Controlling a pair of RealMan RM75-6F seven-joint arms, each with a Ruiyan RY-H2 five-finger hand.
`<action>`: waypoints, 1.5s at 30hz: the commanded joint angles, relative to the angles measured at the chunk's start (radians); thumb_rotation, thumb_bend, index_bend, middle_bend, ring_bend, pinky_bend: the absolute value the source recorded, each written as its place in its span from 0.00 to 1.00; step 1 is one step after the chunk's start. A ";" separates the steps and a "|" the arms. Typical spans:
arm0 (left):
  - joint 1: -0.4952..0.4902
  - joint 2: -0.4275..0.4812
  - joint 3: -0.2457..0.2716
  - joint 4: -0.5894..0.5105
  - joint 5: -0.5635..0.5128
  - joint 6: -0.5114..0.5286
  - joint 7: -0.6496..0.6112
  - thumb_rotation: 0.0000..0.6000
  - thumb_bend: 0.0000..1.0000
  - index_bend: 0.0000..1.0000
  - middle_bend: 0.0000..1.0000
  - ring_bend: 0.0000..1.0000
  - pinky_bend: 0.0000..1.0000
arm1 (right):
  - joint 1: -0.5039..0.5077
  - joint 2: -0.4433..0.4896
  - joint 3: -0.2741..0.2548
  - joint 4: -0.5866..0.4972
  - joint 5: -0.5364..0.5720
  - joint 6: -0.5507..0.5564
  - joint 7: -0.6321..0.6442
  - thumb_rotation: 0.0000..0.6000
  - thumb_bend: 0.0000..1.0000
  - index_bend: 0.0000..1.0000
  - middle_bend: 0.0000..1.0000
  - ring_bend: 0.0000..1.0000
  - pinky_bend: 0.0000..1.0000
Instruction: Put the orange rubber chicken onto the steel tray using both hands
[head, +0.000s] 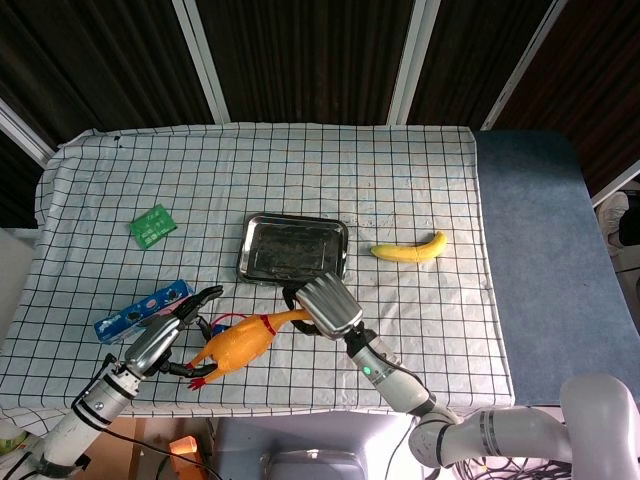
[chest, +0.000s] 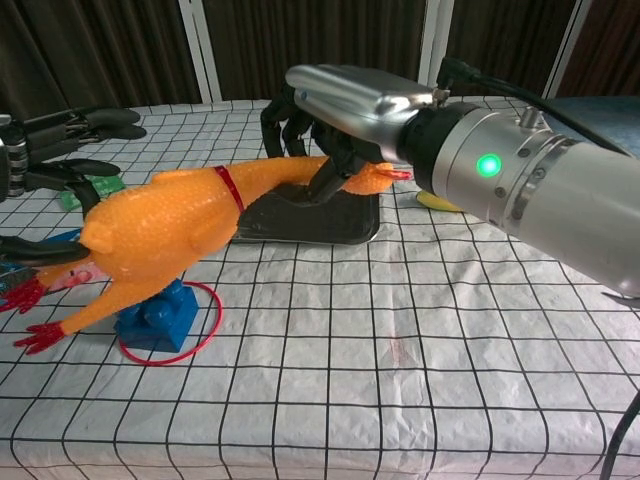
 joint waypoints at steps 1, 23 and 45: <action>-0.021 0.025 0.022 0.003 0.024 -0.012 -0.063 1.00 0.20 0.00 0.00 0.00 0.06 | 0.001 0.002 -0.004 0.001 0.000 0.002 -0.006 1.00 0.65 0.95 0.76 0.82 0.89; 0.037 -0.016 -0.005 0.013 -0.082 0.091 0.054 1.00 0.23 0.00 0.00 0.00 0.05 | -0.019 -0.036 0.013 0.026 -0.001 0.103 -0.043 1.00 0.65 0.95 0.76 0.82 0.89; 0.021 -0.152 -0.085 0.058 -0.191 0.057 0.188 1.00 0.22 0.08 0.14 0.24 0.34 | 0.003 -0.117 0.062 0.046 0.039 0.111 -0.009 1.00 0.65 0.95 0.76 0.82 0.89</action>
